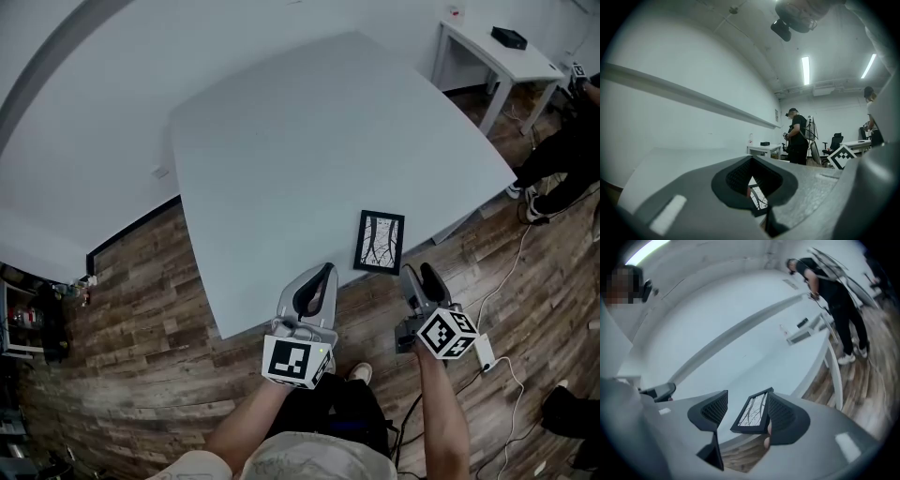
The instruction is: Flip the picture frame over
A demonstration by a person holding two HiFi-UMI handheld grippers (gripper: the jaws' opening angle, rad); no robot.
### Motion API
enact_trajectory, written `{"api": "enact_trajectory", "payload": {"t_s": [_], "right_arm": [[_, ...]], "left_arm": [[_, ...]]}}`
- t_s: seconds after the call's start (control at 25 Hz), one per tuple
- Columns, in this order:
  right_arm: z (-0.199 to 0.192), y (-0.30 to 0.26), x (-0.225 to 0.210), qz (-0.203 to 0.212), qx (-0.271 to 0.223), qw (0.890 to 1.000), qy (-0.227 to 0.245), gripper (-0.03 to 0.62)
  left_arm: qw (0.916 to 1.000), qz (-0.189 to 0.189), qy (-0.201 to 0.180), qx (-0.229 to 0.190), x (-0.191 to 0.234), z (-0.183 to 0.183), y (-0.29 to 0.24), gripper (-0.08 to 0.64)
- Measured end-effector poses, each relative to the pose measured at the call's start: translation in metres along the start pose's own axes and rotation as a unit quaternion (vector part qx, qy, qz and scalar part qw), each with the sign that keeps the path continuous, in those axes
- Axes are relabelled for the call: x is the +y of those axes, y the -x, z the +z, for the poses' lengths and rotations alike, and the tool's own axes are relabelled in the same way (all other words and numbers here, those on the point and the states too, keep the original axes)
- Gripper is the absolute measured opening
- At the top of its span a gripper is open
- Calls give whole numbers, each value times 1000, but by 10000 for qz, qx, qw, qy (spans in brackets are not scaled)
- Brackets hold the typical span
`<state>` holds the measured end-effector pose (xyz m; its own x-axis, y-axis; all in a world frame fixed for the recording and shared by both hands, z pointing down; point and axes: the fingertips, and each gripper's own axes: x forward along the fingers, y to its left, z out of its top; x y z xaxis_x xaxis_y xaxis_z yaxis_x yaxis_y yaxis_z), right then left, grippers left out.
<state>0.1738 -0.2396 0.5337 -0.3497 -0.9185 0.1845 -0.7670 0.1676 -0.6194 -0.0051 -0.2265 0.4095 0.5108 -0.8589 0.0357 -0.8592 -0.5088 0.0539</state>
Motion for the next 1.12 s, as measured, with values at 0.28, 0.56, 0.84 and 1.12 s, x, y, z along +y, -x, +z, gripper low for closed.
{"api": "enact_trajectory", "payload": {"t_s": [0.28, 0.56, 0.84, 1.12], "right_arm": [[43, 17, 43, -54, -349, 9850, 1691, 269], [73, 38, 82, -55, -730, 9649, 2521, 202], [87, 55, 101, -200, -946, 9567, 2745, 103], [99, 66, 115, -365, -1037, 9472, 3013, 60]], "left_arm": [[10000, -5, -1, -84, -2, 11, -1, 0], [9998, -29, -81, -184, -1, 19, 0, 0], [9996, -65, -119, -264, -2, 36, 7, 0], [9993, -118, -165, -323, -6, 46, 17, 0]]}}
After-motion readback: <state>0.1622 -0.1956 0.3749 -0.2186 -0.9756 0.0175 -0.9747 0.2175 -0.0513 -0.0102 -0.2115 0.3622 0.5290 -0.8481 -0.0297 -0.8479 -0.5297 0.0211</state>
